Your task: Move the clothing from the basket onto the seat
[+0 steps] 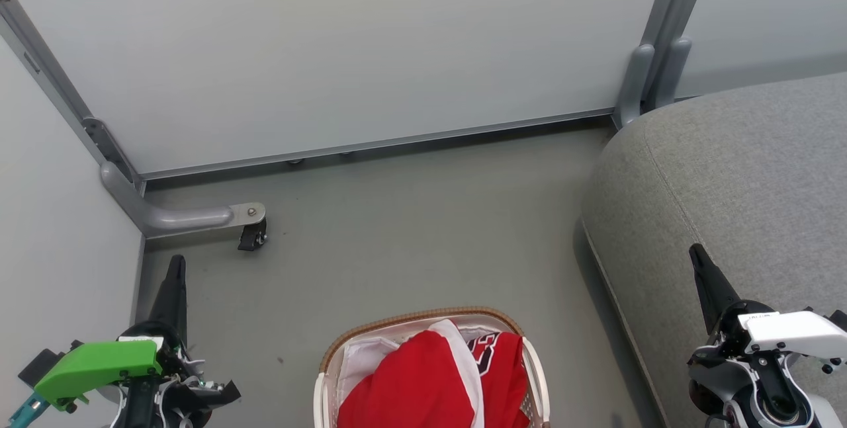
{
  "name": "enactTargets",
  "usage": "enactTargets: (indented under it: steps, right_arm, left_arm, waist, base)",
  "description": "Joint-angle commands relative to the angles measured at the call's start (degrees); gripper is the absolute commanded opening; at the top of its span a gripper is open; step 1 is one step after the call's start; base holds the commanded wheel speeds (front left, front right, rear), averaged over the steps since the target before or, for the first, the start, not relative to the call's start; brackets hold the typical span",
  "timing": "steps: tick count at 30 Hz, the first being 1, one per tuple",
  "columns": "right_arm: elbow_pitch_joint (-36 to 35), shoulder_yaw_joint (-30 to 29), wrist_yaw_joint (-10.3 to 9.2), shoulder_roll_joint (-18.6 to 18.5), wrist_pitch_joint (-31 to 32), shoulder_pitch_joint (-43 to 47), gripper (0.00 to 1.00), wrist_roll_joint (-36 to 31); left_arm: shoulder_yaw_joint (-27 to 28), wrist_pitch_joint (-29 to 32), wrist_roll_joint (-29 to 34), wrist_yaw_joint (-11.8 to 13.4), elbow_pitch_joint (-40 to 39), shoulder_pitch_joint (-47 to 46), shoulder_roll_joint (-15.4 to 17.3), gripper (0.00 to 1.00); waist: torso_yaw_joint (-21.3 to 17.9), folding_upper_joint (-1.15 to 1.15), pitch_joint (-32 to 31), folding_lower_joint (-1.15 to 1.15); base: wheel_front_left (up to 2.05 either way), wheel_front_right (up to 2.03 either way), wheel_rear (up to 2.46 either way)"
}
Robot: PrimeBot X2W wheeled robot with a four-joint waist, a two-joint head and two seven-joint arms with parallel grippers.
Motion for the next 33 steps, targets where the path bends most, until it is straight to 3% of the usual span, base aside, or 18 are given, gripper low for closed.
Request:
enactTargets:
  steps: [1,8,9,19,33]
  right_arm:
    - [-0.1,-0.15,0.04,-0.14,0.24,0.62,0.0,-0.28]
    - [-0.09,-0.16,0.04,-0.14,0.21,0.62,0.0,-0.24]
    - [-0.01,-0.01,0.0,0.01,0.05,0.0,1.0,-0.06]
    - [0.68,2.04,0.0,-0.93,-2.19,-0.56,1.0,-3.11]
    - [0.2,4.02,0.01,-2.43,-5.8,-1.62,1.0,-18.88]
  left_arm:
    - [0.17,0.02,0.44,-0.21,-0.01,0.32,0.02,0.0]
    - [0.18,0.03,0.45,-0.21,0.01,0.32,0.02,0.0]
    - [0.01,-0.01,0.0,0.0,-0.01,0.0,-0.01,1.0]
    - [-1.02,-2.26,2.91,0.05,1.53,0.08,0.52,1.0]
    - [-1.15,-5.88,19.91,0.01,1.38,0.58,0.8,1.0]
  waist:
    - [0.0,0.0,0.0,0.0]
    - [0.0,0.0,0.0,0.0]
    - [0.0,0.0,0.0,0.0]
    - [-0.02,0.0,0.13,0.0]
    - [-0.25,0.0,0.36,0.0]
  base:
    - [0.0,0.0,0.0]
    - [0.0,0.0,0.0]
    - [0.0,0.0,0.0]
    - [0.0,0.0,0.0]
    - [0.0,0.0,0.0]
